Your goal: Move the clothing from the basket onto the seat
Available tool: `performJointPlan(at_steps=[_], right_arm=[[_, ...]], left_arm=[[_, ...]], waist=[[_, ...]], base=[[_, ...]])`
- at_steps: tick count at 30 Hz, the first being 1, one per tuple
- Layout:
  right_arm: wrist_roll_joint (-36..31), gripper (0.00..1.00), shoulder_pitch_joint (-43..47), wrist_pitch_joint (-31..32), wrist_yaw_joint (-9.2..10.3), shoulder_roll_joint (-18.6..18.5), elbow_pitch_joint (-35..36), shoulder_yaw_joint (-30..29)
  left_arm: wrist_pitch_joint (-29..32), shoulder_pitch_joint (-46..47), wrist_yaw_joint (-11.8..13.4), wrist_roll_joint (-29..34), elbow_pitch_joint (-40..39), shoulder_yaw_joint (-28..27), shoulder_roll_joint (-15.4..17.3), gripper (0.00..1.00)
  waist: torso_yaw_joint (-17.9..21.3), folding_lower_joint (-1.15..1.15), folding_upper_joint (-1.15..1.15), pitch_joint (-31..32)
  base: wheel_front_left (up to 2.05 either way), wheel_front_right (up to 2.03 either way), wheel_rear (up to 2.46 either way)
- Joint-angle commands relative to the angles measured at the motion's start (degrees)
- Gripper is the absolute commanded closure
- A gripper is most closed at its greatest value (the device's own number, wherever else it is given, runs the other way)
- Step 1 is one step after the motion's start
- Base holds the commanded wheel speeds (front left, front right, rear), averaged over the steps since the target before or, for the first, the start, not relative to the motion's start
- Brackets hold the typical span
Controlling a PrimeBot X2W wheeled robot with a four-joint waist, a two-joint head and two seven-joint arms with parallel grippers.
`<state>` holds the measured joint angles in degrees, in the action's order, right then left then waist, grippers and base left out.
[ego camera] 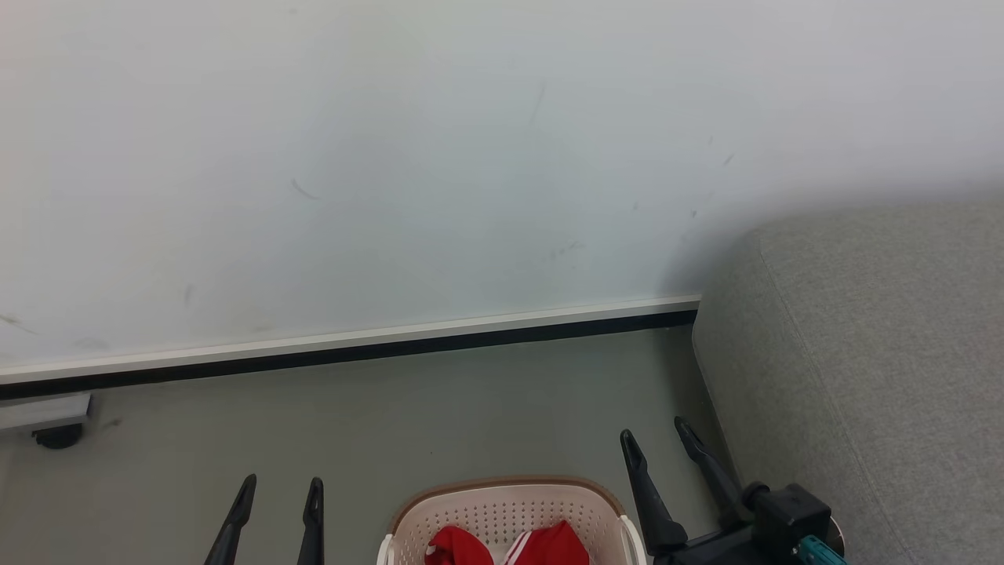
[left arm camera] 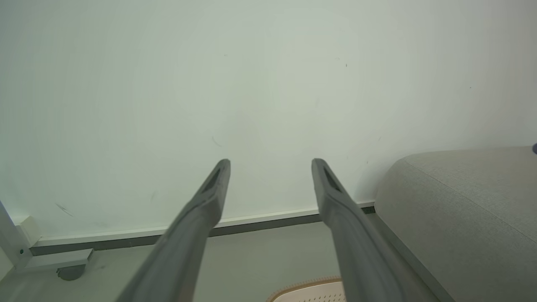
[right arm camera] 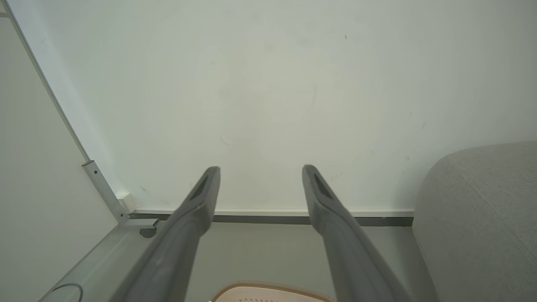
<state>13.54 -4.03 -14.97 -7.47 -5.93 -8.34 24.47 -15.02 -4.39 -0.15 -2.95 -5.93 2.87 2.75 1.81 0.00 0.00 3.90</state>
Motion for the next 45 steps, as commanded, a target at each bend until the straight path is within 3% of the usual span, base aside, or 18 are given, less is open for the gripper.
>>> performJointPlan(at_steps=[1,27,45], right_arm=[[-0.1,0.0,-0.1,-0.3,-0.04,-0.1,0.1,0.1],[0.0,0.0,-1.0,-0.3,-0.04,0.3,1.2,-1.2],[-0.2,0.0,-4.7,-0.3,-0.04,1.5,3.8,-3.7]], left_arm=[[-0.3,-0.4,0.1,0.5,-0.2,0.0,0.2,0.0],[-0.3,0.8,-0.6,0.9,1.2,0.7,0.2,0.0],[-0.2,5.7,-4.3,1.0,4.5,2.9,0.2,0.0]], waist=[[0.0,0.0,0.0,-0.1],[0.6,0.0,0.0,-2.4],[5.2,0.0,0.0,-11.3]], base=[[0.0,0.0,0.0],[0.0,0.0,0.0],[0.0,0.0,0.0]])
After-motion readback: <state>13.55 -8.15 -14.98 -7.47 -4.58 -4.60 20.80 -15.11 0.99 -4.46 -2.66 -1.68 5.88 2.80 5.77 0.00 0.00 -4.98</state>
